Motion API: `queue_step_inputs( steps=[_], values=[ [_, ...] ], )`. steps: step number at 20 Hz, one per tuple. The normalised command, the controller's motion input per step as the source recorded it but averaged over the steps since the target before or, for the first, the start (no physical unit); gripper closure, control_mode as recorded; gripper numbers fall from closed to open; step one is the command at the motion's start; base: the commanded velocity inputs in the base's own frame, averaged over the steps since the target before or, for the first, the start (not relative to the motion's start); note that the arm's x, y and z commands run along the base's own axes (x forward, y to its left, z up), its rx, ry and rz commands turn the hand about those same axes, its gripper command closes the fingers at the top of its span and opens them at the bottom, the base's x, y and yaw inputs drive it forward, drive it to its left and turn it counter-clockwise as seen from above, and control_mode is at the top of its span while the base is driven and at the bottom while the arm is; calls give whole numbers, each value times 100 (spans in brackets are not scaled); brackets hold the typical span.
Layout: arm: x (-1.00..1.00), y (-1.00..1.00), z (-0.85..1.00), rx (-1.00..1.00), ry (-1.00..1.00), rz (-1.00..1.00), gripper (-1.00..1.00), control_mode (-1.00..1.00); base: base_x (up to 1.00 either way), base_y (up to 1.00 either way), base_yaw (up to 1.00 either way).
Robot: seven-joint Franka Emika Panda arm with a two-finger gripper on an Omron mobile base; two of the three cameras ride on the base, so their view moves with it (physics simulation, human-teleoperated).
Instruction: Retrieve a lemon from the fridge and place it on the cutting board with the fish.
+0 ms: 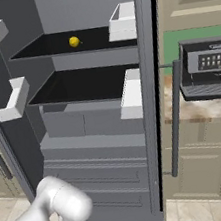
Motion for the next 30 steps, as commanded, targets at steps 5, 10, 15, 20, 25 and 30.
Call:
queue_step_inputs(
  steps=[5, 10, 15, 20, 25, 30],
  values=[
    [-7, -91, 43, 56, 0, 5, -100, -100, 0, 0, 0],
    [27, -94, 31, 46, 5, 7, -100, -100, 0, 0, 0],
    [39, -58, 0, 39, 2, 3, -100, -100, 0, 0, 0],
    [57, -40, 0, 43, 0, 1, -100, -100, 0, 0, 0],
    [71, -15, -2, 21, 0, 0, -100, -100, 0, 0, 0],
    [50, -3, -16, 5, -1, 1, -100, -100, 0, 0, 0]
  ],
)
